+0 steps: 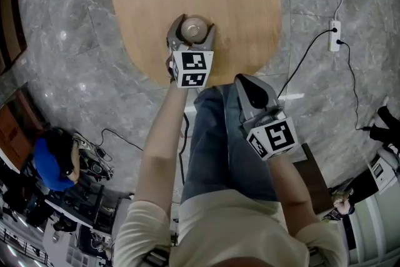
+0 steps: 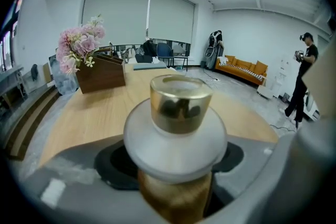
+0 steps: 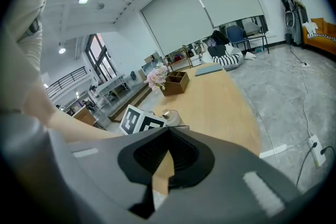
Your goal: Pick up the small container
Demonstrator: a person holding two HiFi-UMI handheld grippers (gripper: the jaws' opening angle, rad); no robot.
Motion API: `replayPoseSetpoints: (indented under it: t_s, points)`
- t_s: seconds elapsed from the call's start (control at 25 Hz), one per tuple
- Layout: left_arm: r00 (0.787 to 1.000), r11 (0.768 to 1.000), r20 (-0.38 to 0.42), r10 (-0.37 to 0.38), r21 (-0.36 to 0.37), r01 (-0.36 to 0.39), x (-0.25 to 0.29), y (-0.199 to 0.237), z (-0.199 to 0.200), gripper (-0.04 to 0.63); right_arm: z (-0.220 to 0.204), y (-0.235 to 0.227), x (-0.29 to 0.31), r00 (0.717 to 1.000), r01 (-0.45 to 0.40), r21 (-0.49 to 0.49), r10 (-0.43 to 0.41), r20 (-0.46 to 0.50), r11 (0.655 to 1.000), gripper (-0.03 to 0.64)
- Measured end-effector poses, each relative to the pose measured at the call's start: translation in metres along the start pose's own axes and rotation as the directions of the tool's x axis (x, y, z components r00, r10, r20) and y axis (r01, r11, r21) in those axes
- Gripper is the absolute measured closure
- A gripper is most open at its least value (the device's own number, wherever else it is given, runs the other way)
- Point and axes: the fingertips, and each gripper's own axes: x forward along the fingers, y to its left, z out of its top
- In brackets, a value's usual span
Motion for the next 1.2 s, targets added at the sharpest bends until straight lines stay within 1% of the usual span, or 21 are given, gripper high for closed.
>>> replayPoseSetpoints:
  t_s: [0.2,0.44,0.52,0.64,0.8,1.08,1.2]
  points:
    - [1.0,1.0,0.002,0.01,0.016,-0.01,0.002,0.002,0.001,0.249,-0.002,0.001,-0.002,1.0,0.003,-0.003,-0.003,-0.002,1.0,0.618]
    - [1.0,1.0,0.001,0.001,-0.016,-0.001,-0.006,0.001,-0.004,0.25,-0.002,0.004,-0.01,1.0,0.011,-0.01,-0.011,0.007,1.0,0.618]
    - [1.0,1.0,-0.001,-0.004,-0.005,0.004,-0.013,0.0,-0.004,0.25,-0.002,0.006,-0.014,1.0,0.015,-0.012,-0.015,0.014,1.0,0.618]
    - [1.0,1.0,0.005,-0.012,0.004,0.012,-0.027,-0.002,-0.003,0.25,0.0,0.012,-0.02,0.999,0.019,-0.016,-0.019,0.03,1.0,0.618]
    - [1.0,1.0,0.02,-0.023,-0.005,0.023,-0.05,-0.009,-0.001,0.25,0.003,0.024,-0.031,0.998,0.025,-0.026,-0.024,0.053,0.999,0.618]
    - [0.997,0.996,0.058,-0.051,-0.066,0.055,-0.107,-0.028,0.009,0.25,0.014,0.053,-0.061,0.994,0.05,-0.06,-0.044,0.103,0.997,0.618]
    - [0.996,0.994,0.067,-0.062,-0.08,0.067,-0.135,-0.04,0.01,0.25,0.018,0.066,-0.078,0.991,0.064,-0.08,-0.054,0.123,0.995,0.618]
